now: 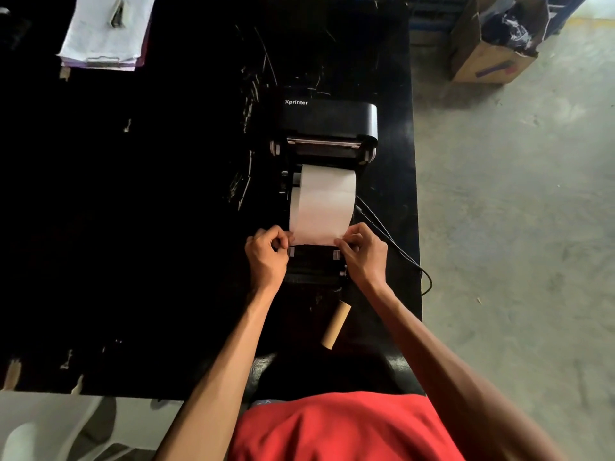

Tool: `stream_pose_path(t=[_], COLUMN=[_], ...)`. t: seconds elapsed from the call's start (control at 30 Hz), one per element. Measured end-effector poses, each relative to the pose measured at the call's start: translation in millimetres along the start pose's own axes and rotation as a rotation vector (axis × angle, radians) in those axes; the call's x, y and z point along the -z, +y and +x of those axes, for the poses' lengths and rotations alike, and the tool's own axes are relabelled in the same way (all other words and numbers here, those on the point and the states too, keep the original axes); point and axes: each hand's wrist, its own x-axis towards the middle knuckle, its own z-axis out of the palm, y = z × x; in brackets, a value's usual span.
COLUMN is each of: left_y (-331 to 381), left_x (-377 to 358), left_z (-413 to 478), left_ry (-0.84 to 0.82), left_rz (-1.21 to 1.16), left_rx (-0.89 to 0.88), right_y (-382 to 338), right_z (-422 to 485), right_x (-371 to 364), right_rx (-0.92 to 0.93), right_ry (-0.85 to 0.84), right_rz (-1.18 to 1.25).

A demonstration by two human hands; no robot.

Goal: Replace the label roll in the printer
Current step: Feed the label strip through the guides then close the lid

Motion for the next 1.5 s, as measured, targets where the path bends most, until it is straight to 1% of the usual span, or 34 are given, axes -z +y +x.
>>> stream_pose_path(t=[0.13, 0.47, 0.77, 0.93, 1.03, 1.17, 1.23, 1.3, 1.37, 1.43, 1.5], left_y=[-3.0, 9.6, 10.2, 7.0, 5.3, 16.8, 25.1, 30.7, 33.7, 33.4, 28.0], left_x=[-0.7, -3.6, -3.1, -4.8, -0.8, 8.7, 11.3, 12.8, 13.7, 13.2, 9.8], left_z=[1.5, 6.1, 6.4, 1.3, 3.7, 11.0, 12.9, 11.6, 5.5, -7.8, -24.4], left_ry=[-0.017, -0.020, -0.025, -0.011, -0.054, -0.110, -0.118, -0.087, -0.061, -0.065, -0.106], left_rz=[-0.020, 0.067, -0.023, -0.041, 0.032, 0.305, 0.385, 0.401, 0.394, 0.452, 0.548], left_rx=[0.043, 0.120, 0.189, 0.240, 0.247, 0.230, 0.264, 0.284, 0.213, 0.029, -0.160], right_y=[-0.9, -4.7, 0.0, 1.1, -2.7, -15.0, -21.6, -25.9, -28.2, -28.4, -27.1], right_z=[1.4, 1.2, 3.6, 4.2, 4.9, 13.0, 15.2, 14.2, 12.3, 10.0, 7.9], right_x=[-2.4, -1.8, 1.8, 6.0, 7.8, 6.9, 5.6, 2.5, -1.6, -5.3, -8.1], right_rx=[-0.017, 0.062, 0.141, 0.155, 0.147, 0.047, -0.026, -0.068, -0.086, -0.089, -0.076], right_ry=[-0.025, -0.042, -0.009, -0.082, -0.086, -0.117, -0.122, -0.111, -0.087, -0.071, -0.056], right_rz=[-0.012, -0.096, -0.141, -0.165, -0.245, -0.422, -0.438, -0.427, -0.428, -0.449, -0.475])
